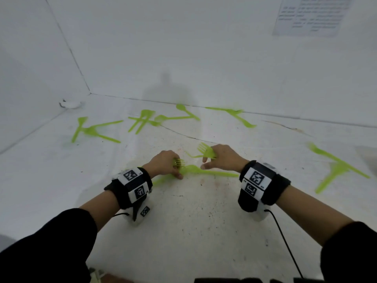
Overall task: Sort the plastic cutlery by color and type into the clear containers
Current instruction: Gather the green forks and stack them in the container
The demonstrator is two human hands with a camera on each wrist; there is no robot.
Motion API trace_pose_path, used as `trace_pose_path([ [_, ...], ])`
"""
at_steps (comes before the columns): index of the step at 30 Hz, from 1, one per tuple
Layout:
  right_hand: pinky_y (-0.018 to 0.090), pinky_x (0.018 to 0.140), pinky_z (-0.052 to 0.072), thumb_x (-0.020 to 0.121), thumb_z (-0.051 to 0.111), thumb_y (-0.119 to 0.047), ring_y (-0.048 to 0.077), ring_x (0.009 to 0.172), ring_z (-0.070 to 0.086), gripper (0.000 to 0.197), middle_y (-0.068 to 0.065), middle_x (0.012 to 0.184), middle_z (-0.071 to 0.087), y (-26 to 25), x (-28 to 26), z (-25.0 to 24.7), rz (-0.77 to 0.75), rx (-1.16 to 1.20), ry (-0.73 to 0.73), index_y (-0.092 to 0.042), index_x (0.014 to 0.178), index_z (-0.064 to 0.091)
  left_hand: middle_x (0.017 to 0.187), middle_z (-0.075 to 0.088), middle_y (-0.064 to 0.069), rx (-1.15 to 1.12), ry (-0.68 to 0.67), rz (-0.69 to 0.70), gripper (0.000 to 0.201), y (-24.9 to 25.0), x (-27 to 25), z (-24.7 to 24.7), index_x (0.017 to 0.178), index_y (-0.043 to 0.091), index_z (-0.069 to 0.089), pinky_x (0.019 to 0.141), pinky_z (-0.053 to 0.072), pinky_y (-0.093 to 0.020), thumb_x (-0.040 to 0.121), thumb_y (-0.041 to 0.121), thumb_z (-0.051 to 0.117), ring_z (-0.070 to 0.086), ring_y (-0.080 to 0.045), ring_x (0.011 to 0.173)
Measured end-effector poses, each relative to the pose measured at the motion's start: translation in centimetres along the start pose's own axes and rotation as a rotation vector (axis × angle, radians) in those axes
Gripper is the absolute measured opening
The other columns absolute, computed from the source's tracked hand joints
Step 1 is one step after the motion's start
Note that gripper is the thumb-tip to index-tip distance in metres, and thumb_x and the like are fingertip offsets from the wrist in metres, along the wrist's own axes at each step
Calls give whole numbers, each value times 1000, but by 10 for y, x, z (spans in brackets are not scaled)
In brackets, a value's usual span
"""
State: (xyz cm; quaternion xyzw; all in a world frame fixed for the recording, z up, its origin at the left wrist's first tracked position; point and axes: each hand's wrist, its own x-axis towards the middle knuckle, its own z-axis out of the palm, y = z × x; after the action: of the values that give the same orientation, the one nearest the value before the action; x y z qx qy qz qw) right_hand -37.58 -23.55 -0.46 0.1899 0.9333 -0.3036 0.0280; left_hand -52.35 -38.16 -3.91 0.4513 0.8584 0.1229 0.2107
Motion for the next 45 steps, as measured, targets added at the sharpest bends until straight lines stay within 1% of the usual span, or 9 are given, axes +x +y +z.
trace_pose_path([
  [3, 24, 71, 35, 72, 79, -29, 13, 84, 51, 33, 3, 95, 60, 7, 7, 17, 16, -119, -92, -12, 99, 68, 120, 56, -11, -64, 47, -29, 47, 0, -4, -4, 112, 5, 61, 91, 38, -29, 74, 26, 78, 49, -26, 115],
  [6, 25, 74, 41, 74, 77, -24, 20, 90, 61, 22, 5, 94, 68, 11, 10, 18, 54, -122, -86, -13, 92, 72, 95, 57, -11, -129, 71, 11, 37, 0, -11, -13, 86, 7, 55, 73, 34, -27, 72, 38, 69, 51, -23, 93],
  [11, 21, 75, 41, 85, 63, -21, 16, 90, 60, 11, 12, 95, 71, 25, -3, 5, 79, 7, -99, -13, 81, 70, 75, 59, 3, -576, 174, 55, 20, 18, -22, -24, 82, 18, 53, 68, 42, -22, 98, 10, 43, 57, -5, 70],
  [14, 4, 59, 37, 88, 59, -17, 1, 72, 56, 11, 3, 74, 69, 27, -19, -16, 62, 256, 77, -16, 78, 62, 76, 51, 0, -915, 176, 18, 23, 42, -21, -23, 88, 15, 51, 57, 50, -19, 101, 10, 34, 55, -11, 65],
  [20, 7, 47, 35, 88, 62, -22, -9, 46, 49, 11, -3, 67, 63, 25, -54, -44, -14, 541, 353, -14, 82, 58, 83, 42, 1, -1287, 214, 75, 23, 115, 5, -8, 100, 13, 45, 48, 38, -15, 98, 35, 42, 41, -8, 62],
  [24, 11, 51, 34, 85, 66, -24, -9, 48, 51, 15, -3, 65, 64, 36, -72, -51, -3, 562, 475, -10, 83, 60, 82, 48, 1, -1350, 227, 208, 38, 168, 17, 5, 97, 11, 43, 60, 40, -23, 91, 48, 49, 49, -11, 69],
  [28, 12, 49, 30, 86, 65, -21, -4, 41, 46, 17, 1, 66, 65, 53, -86, -54, 33, 657, 522, -18, 71, 57, 73, 42, -5, -1402, 170, 347, 28, 201, 23, 19, 99, 6, 44, 43, 41, -24, 94, 33, 50, 49, -10, 48],
  [37, 7, 58, 37, 80, 69, -16, 6, 65, 59, 15, 4, 70, 67, 89, -94, -63, 106, 458, 802, -6, 76, 59, 83, 44, 6, -1421, 219, 109, 48, 227, 35, 30, 107, 12, 39, 60, 33, -21, 84, 51, 58, 41, -7, 74],
  [45, 6, 59, 37, 85, 66, -21, -3, 67, 50, 12, -14, 74, 54, 85, -88, -50, 15, 402, 581, -16, 90, 56, 79, 49, -3, -1399, 236, 30, 14, 230, 36, 38, 96, 8, 46, 65, 43, -24, 102, 13, 34, 49, -12, 70],
])
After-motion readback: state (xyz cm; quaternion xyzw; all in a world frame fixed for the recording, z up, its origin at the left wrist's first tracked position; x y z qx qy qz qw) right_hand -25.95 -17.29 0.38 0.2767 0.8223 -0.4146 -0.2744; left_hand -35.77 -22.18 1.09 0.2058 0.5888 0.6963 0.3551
